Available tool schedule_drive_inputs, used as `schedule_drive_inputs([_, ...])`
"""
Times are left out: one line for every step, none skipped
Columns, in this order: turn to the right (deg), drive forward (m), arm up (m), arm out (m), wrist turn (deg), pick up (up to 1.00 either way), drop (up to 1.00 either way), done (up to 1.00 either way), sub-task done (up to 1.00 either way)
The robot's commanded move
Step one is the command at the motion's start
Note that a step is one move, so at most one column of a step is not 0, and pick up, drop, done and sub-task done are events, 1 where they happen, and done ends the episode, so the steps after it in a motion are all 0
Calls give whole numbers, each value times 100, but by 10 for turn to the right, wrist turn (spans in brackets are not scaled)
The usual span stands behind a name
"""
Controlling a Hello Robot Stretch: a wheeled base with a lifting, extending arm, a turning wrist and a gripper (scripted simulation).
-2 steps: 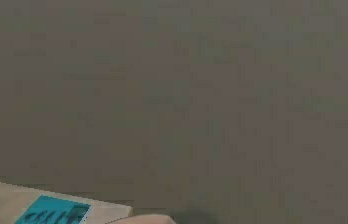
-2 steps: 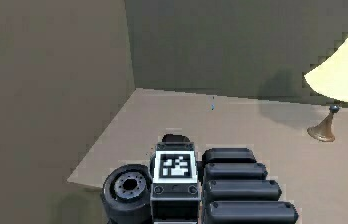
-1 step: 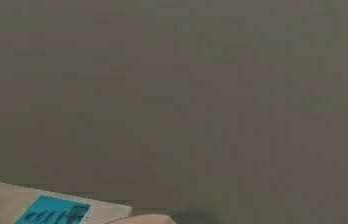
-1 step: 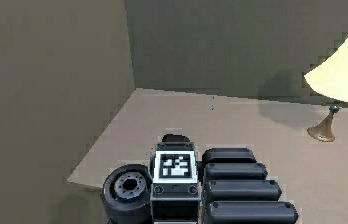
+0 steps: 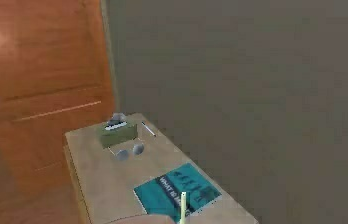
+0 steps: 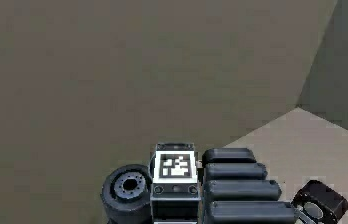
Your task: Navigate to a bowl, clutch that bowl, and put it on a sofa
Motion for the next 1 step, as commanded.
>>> schedule_drive_inputs([-450, 0, 0, 0, 0, 0, 0, 0, 0])
